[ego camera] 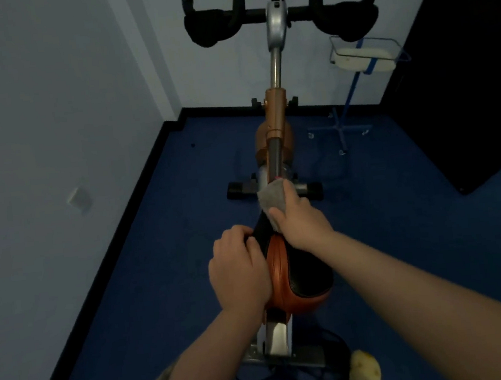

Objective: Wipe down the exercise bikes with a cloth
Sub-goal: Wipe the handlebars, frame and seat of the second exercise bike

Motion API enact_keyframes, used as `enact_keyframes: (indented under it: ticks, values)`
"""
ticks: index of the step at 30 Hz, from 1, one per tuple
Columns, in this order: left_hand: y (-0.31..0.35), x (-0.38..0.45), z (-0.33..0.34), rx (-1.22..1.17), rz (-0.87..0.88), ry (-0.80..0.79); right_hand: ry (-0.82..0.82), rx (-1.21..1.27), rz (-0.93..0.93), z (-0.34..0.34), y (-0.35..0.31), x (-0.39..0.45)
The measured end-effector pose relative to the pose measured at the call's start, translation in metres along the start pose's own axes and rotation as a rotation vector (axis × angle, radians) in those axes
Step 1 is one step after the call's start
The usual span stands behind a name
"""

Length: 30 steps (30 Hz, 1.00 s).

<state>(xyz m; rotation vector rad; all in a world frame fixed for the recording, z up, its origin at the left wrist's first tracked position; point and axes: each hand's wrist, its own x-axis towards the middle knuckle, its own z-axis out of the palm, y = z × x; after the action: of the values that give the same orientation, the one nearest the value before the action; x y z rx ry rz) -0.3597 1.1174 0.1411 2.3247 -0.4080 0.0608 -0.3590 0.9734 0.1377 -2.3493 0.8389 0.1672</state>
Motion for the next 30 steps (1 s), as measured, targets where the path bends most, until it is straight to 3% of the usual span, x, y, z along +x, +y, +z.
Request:
enact_keyframes:
  ticks: [4, 7, 13, 17, 20, 25, 30]
  values:
    - [0.0, 0.001, 0.001, -0.004, 0.014, 0.006, 0.064, 0.138, 0.165, -0.01, -0.019, 0.031]
    - [-0.001, 0.001, 0.0, -0.01, 0.015, 0.002, 0.074, 0.187, 0.178, -0.008, -0.019, 0.02]
    - [-0.005, 0.002, 0.001, -0.032, 0.031, -0.032, 0.033, -0.193, 0.104, 0.004, 0.011, -0.065]
    - [-0.006, 0.002, 0.001, -0.085, 0.001, -0.05, -0.066, -0.172, 0.251, -0.01, -0.006, -0.039]
    - [-0.012, 0.002, -0.001, -0.144, 0.004, -0.105, 0.042, -0.063, 0.216, -0.003, -0.012, -0.046]
    - [-0.021, 0.002, -0.004, -0.104, 0.08, -0.218, 0.242, -0.155, 0.051, 0.031, 0.008, -0.134]
    - [-0.018, 0.002, -0.003, -0.035, 0.088, -0.234, 0.198, -0.016, 0.213, 0.023, 0.003, -0.116]
